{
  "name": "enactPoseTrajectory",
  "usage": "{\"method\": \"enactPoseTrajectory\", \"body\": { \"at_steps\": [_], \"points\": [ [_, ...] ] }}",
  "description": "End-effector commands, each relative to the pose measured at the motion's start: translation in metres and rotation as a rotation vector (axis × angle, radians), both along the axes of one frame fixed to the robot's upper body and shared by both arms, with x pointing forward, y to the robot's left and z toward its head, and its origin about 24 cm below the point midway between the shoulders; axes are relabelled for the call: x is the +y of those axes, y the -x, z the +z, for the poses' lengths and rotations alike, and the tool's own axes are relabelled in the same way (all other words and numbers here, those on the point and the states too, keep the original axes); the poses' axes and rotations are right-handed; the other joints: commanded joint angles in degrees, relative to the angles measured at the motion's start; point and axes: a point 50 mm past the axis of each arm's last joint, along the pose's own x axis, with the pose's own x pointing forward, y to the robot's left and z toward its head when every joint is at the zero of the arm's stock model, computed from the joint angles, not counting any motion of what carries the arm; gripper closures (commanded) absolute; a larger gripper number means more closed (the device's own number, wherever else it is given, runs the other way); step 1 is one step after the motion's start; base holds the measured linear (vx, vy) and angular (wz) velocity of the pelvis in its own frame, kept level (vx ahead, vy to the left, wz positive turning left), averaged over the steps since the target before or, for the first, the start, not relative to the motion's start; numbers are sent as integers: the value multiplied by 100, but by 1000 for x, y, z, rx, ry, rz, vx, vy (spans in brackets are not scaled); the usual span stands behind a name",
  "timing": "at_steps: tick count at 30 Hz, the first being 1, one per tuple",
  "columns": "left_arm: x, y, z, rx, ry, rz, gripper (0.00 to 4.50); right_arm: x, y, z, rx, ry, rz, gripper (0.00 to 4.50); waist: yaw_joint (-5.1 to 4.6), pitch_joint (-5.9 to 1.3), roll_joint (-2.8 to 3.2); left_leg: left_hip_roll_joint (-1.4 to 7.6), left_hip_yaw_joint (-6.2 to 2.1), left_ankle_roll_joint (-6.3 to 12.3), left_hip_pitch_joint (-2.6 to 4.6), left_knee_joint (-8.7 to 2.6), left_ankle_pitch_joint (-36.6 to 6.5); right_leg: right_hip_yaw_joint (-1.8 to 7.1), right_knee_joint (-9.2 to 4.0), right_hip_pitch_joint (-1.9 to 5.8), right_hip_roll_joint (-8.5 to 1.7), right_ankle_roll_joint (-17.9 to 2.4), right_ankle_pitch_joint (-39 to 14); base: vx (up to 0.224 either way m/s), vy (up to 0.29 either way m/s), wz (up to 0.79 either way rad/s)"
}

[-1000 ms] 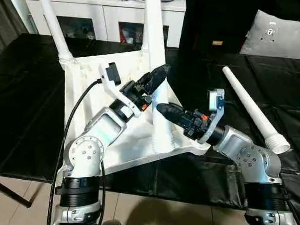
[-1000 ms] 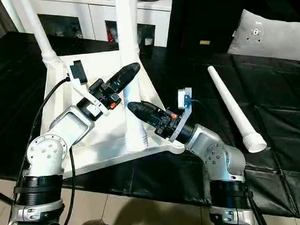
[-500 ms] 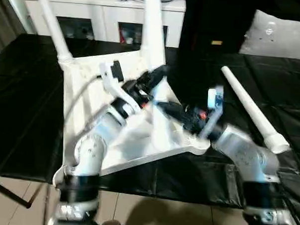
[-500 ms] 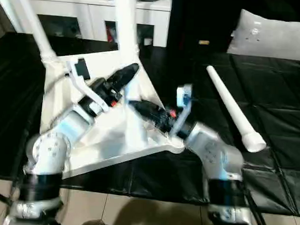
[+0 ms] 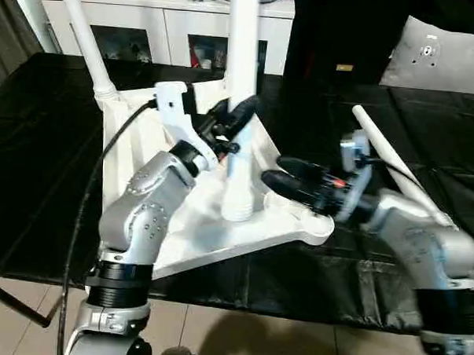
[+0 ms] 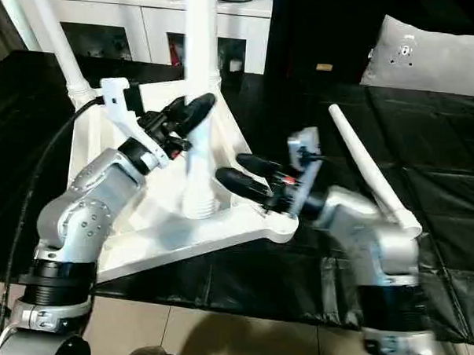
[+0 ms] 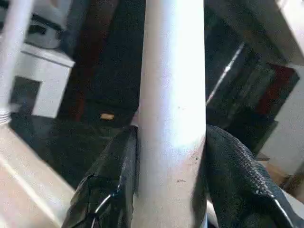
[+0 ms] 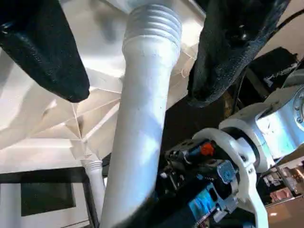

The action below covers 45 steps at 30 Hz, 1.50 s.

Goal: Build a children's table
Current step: Pick table leg

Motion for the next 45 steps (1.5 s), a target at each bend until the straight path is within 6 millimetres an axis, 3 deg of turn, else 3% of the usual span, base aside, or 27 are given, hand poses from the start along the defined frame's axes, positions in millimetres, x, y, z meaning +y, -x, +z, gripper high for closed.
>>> {"method": "enactPoseTrajectory", "body": {
  "at_steps": [1,5,16,22,40,45],
  "points": [
    [-4,4,11,-59,19,-31,270,1,0,7,-23,-3,25,90,4,-473,-82,345,-135,405,6,-342,-316,378,-415,405,-513,61,-1936,0,0,0],
    [-6,7,18,-78,53,-70,270,1,-1,13,-32,-32,61,89,5,-478,-108,342,-125,464,3,-334,-254,383,-405,401,-510,-20,-1891,0,0,0],
    [-12,12,22,-129,12,-115,270,4,-5,16,-64,-29,50,89,15,-483,-80,362,-136,439,11,-333,-212,393,-377,400,-515,-79,-1801,0,0,0],
    [-24,17,26,-203,-44,-119,270,12,-8,10,-87,46,15,89,4,-475,-93,352,-134,394,8,-339,-231,391,-399,396,-513,19,-1929,0,0,0],
    [-37,28,20,-260,-114,-210,270,25,-10,0,-39,55,47,89,-10,-478,-81,376,-137,412,9,-340,-252,412,-362,400,-525,-120,-1740,0,0,0],
    [-39,29,19,-268,-116,-222,270,26,-10,-1,-32,58,63,150,-9,-478,-83,372,-133,413,14,-338,-261,413,-365,400,-526,-122,-1757,0,0,0]
  ]
}}
